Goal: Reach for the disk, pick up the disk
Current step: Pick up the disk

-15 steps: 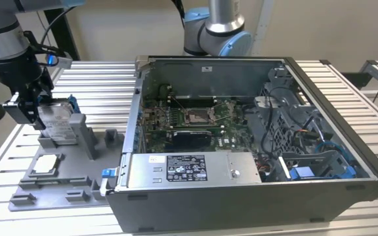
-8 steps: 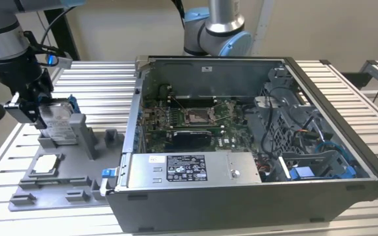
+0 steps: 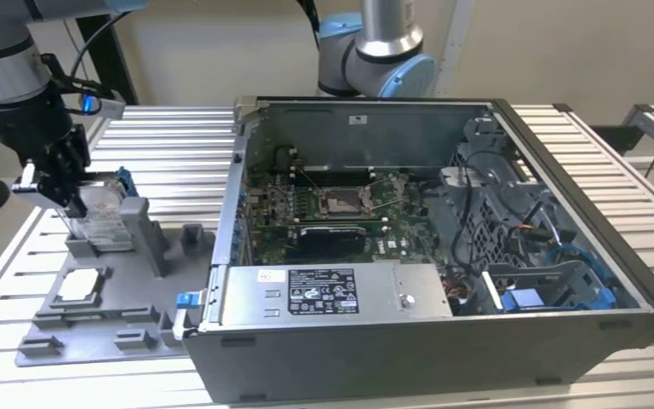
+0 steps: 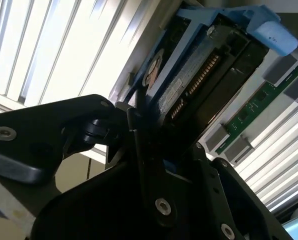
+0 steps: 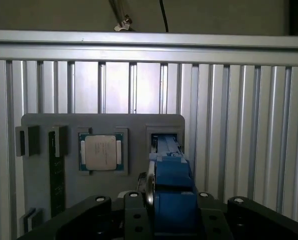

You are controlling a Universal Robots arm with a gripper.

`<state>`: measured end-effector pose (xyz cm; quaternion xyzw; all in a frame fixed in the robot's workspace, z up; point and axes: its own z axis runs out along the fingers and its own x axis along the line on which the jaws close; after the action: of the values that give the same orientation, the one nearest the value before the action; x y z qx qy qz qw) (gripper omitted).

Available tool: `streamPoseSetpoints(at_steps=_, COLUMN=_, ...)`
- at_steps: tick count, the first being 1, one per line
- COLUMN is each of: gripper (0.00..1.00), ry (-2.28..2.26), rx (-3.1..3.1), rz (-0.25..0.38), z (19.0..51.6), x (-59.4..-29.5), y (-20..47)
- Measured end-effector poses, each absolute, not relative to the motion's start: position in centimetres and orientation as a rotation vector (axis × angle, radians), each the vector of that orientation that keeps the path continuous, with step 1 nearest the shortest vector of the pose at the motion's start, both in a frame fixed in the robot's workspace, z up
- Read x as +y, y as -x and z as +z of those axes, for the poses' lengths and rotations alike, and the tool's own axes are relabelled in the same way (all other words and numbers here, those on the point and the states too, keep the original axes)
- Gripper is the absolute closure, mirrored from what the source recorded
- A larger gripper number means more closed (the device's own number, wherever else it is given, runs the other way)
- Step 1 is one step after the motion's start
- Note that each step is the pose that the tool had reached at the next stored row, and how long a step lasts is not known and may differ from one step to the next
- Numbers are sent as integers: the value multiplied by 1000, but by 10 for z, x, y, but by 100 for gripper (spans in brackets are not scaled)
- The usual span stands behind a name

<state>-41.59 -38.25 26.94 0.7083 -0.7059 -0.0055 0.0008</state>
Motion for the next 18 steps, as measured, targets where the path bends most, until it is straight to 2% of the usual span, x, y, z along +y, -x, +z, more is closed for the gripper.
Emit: streamPoseSetpoints(at_steps=18, gripper=100, ry=-2224, rx=-2217, rz=-17, z=269, x=-382, y=416)
